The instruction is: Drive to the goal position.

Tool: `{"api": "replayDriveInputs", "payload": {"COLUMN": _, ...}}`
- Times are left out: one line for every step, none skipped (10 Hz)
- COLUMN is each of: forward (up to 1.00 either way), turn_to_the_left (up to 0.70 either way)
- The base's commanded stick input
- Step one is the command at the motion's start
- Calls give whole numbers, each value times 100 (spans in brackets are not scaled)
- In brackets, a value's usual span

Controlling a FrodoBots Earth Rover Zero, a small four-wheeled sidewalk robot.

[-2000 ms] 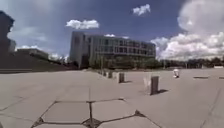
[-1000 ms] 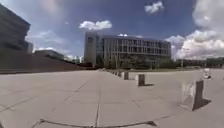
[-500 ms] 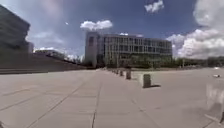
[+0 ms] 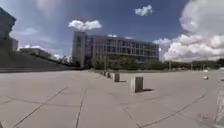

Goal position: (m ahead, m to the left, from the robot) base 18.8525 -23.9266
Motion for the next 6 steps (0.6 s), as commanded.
{"api": "replayDriveInputs", "payload": {"forward": 100, "turn_to_the_left": -40}}
{"api": "replayDriveInputs", "payload": {"forward": 100, "turn_to_the_left": -40}}
{"api": "replayDriveInputs", "payload": {"forward": 100, "turn_to_the_left": -40}}
{"api": "replayDriveInputs", "payload": {"forward": 100, "turn_to_the_left": -40}}
{"api": "replayDriveInputs", "payload": {"forward": 100, "turn_to_the_left": -40}}
{"api": "replayDriveInputs", "payload": {"forward": 100, "turn_to_the_left": -40}}
